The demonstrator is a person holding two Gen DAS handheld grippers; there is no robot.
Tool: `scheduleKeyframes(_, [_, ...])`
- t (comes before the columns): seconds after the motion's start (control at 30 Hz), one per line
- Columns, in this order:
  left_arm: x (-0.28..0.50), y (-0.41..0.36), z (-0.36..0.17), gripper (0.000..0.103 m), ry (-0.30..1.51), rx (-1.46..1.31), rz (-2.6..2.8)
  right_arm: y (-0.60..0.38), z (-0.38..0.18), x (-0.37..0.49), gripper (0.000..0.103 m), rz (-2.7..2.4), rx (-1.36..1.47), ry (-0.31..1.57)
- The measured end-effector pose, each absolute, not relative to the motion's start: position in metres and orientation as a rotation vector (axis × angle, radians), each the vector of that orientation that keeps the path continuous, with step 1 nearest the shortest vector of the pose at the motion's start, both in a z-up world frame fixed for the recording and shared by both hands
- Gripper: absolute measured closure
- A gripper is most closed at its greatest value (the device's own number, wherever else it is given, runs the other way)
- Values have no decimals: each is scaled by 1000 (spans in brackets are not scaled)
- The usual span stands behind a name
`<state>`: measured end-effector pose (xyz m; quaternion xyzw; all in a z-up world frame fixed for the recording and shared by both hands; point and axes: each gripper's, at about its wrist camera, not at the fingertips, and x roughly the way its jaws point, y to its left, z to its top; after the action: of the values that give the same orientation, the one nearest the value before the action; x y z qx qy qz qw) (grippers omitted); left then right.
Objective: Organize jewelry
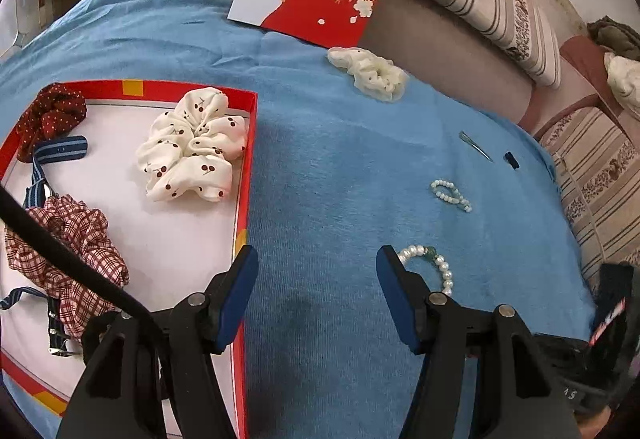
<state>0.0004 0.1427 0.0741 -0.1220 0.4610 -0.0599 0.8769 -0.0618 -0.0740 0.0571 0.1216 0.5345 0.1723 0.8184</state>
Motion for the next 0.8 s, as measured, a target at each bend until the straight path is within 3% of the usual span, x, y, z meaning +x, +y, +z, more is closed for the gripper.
scheduleKeyframes(0.03, [0, 141, 74, 42, 964, -251, -133, -83, 58, -68, 85, 287, 212, 1129])
scheduleKeyframes(0.2, [2, 126, 66, 42, 996, -231, -178, -118, 65, -82, 82, 65, 163, 1088])
scheduleKeyframes(0.27, [4, 121, 62, 42, 1013, -227, -197, -130, 72, -89, 63, 46, 201, 1063])
scheduleKeyframes(0.3, [6, 117, 59, 42, 1022, -226, -207, -133, 76, -93, 61, 36, 210, 1044])
scheduleKeyframes(0.8, [27, 61, 32, 40, 1036, -32, -269, -82, 52, -47, 61, 128, 88, 1072])
